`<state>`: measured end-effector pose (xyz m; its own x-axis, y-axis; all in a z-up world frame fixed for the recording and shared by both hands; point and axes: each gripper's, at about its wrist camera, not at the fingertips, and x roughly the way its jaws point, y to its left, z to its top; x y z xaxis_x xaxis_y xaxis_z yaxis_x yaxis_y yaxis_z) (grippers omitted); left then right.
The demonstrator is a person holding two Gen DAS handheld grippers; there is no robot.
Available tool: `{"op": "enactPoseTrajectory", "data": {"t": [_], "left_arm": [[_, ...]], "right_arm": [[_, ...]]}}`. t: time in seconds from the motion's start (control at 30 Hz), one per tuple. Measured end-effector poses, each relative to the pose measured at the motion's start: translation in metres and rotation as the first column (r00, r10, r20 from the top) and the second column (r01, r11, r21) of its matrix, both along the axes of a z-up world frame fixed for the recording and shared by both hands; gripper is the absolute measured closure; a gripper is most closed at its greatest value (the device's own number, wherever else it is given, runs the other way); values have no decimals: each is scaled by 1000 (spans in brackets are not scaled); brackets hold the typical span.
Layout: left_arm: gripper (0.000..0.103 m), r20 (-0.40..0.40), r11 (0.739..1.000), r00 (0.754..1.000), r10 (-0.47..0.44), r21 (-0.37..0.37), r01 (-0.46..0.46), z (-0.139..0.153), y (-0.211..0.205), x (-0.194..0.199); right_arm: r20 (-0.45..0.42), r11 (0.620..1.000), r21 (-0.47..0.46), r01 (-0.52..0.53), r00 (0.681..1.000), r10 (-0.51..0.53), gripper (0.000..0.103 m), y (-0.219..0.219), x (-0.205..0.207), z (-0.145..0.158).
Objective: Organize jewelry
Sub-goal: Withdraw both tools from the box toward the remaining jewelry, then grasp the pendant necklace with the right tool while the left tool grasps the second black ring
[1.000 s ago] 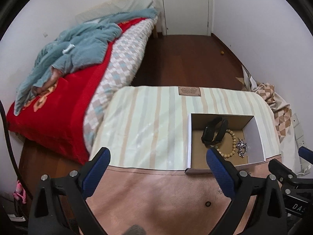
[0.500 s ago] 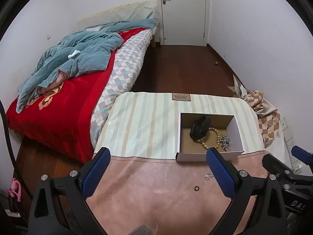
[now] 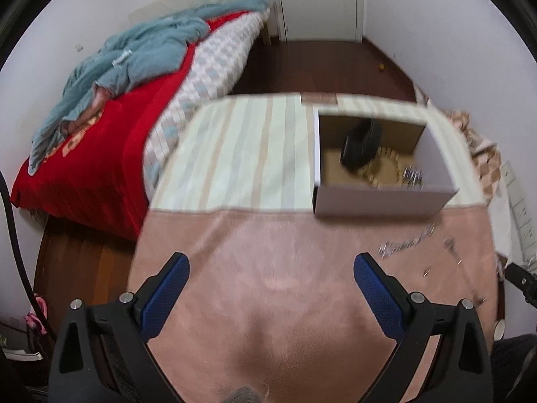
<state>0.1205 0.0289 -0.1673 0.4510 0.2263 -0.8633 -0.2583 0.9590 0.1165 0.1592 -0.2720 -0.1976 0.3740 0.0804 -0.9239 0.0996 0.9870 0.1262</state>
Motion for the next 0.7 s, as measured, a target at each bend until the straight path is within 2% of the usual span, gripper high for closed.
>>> {"op": "enactPoseTrajectory", "data": {"t": [0.1,0.2,0.27,0.3,0.33,0.4,0.43,0.47,0.5,0.53,0.7], "left_arm": [[3,-45,1000,999,-11,1,11,-20,-5,2],[3,-66,1000,997,-27,9,28,-30,-9,4],[3,-70,999,997,-35,14,36,-33,-11,5],[3,-72,999,997,-39,19,40,-35,-12,5],[3,-75,999,996,-42,21,44,-36,-14,5],[3,-81,999,996,-46,23,48,-39,-15,6],[3,-86,998,995,-49,25,51,-41,-16,6],[3,-92,998,994,-51,23,54,-44,-16,7],[3,-98,998,994,-54,19,56,-47,-17,7],[3,-105,998,993,-56,13,58,-50,-18,7],[3,-128,997,989,-72,-25,70,-67,-21,10]], "right_arm": [[-50,1000,12,20,999,-20,4,-12,-7,-32],[-71,1000,24,6,997,-4,18,-12,-11,-51],[-69,1000,20,-11,998,13,34,-8,-11,-58],[-64,1000,16,-20,998,21,38,-6,-11,-62],[-62,999,12,-30,998,31,48,-4,-12,-66],[-39,998,-31,-48,998,47,55,3,-15,-69],[-36,997,-57,-50,998,48,64,7,-16,-69],[-30,996,-77,-51,998,49,79,9,-16,-69],[-21,994,-94,-53,998,51,89,12,-18,-70],[-16,994,-94,-52,999,51,92,13,-19,-70],[6,997,-67,-46,999,47,92,12,-23,-64]]}}
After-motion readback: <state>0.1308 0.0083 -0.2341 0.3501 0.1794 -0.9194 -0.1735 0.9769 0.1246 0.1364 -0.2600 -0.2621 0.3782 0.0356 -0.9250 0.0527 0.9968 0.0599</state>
